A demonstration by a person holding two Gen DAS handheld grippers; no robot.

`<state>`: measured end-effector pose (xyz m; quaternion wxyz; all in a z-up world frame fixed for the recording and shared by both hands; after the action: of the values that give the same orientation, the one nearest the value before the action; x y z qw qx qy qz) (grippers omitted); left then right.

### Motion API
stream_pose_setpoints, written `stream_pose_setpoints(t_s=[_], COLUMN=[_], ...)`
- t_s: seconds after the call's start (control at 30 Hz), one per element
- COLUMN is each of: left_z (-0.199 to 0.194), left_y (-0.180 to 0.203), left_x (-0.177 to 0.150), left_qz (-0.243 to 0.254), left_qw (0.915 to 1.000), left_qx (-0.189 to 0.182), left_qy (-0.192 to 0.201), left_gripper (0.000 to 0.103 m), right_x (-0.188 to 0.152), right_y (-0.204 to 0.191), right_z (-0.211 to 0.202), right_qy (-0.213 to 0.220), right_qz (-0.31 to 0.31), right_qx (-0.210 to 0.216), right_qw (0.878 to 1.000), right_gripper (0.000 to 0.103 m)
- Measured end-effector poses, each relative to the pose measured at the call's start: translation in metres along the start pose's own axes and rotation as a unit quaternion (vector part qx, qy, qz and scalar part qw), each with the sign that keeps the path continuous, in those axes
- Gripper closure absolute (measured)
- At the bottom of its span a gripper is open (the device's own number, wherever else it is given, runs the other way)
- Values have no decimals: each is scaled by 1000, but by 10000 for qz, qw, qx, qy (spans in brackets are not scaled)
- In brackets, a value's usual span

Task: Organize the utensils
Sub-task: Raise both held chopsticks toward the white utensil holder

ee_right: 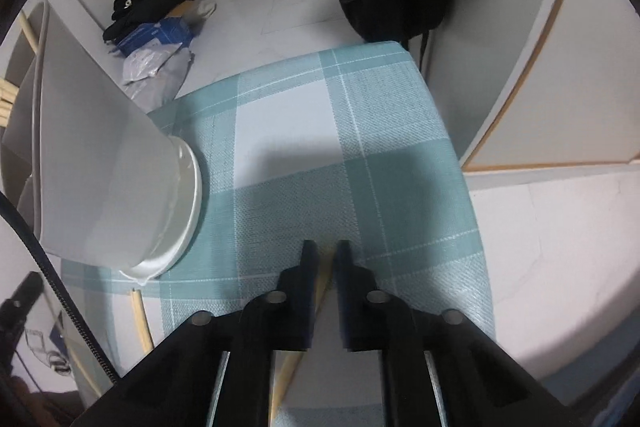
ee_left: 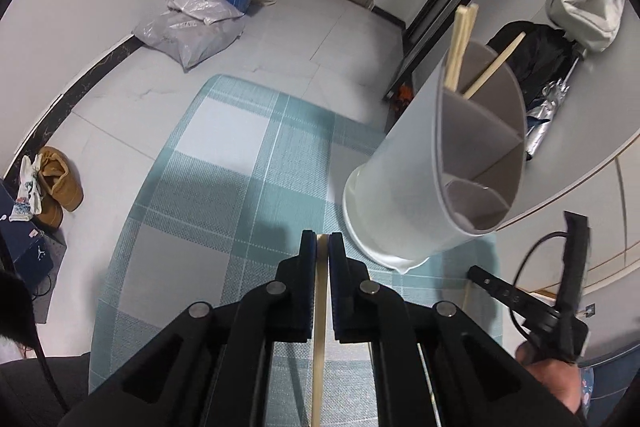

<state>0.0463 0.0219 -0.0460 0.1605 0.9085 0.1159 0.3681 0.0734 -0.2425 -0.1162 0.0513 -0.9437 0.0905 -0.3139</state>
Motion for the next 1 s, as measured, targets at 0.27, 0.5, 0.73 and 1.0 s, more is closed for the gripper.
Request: stream_pose_setpoints(t_s=[0.27, 0.5, 0.73, 1.0], left_z=[-12, -35, -57, -71], left_y=[2, 19, 30, 37], left_x=[4, 0, -6, -5], left_qz=[165, 612, 771, 824], left_qw=[9995, 9961, 9935, 9929], left_qx=[-133, -316, -499, -429], left_qy=[227, 559, 674, 747], left_gripper=[100, 100, 100, 100], right_x=[-4, -15, -31, -34], right_y=[3, -1, -22, -19], right_z=[-14, -73, -115, -121], right_qy=[266, 1006, 1640, 1640], right_qz=[310, 271, 135, 202], right_qx=[574, 1298, 1759, 1912], right_qw=[9975, 9861, 9706, 9676], right_gripper=[97, 98, 103, 103])
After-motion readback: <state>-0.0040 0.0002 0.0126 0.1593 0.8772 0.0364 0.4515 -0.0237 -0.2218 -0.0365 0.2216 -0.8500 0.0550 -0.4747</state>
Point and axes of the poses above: each gripper's, at about its wrist camera, not at the fingertips, and z roughly the way its jaws point, y to its right, x to its top, the point moved 1 cm from there along z, roughly the way its jaws point, and after that the axes turned 13 degrees about y, right-handed, at the moved point
